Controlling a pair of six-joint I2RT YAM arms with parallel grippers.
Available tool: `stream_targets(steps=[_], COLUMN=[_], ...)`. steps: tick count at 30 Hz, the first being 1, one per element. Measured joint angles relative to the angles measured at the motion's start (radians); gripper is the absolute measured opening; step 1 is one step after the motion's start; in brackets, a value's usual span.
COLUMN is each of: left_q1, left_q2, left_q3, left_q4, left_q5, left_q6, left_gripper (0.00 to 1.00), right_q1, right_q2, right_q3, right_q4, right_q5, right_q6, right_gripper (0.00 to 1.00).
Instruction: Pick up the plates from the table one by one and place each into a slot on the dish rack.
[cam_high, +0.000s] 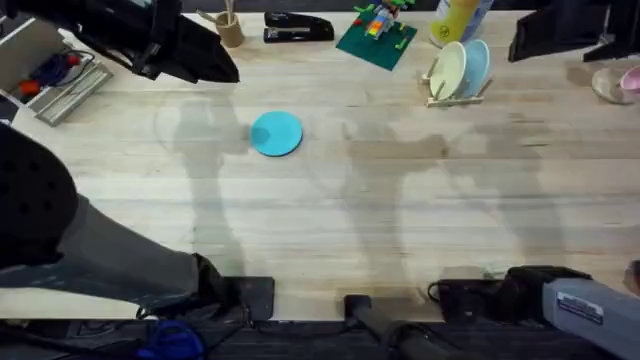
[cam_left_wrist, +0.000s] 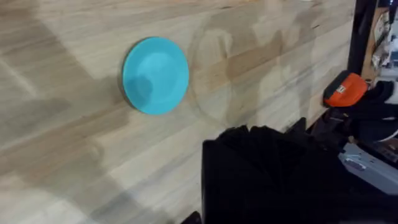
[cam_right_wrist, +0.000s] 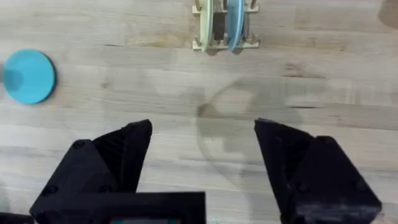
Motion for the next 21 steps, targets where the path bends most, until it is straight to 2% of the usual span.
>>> stream_targets(steps=[5,14,21], left_q1=[0.0,0.0,0.0], left_q2=[0.013,0.018,0.078], left_q3=[-0.028,-0.218,-0.282], left_q4=[0.068,0.235,0.291], left_q5=[0.019,0.046,0.051], left_q6=[0.014,0.013,0.009], left_gripper=[0.043,0.042,0.042], right_q1=[0.0,0.0,0.0], right_q2=[0.0,0.0,0.0], right_q3=[0.0,0.0,0.0], right_q4=[0.0,0.0,0.0], right_q5=[0.0,0.0,0.0], right_q6=[0.0,0.0,0.0], right_gripper=[0.994,0.994,0.993])
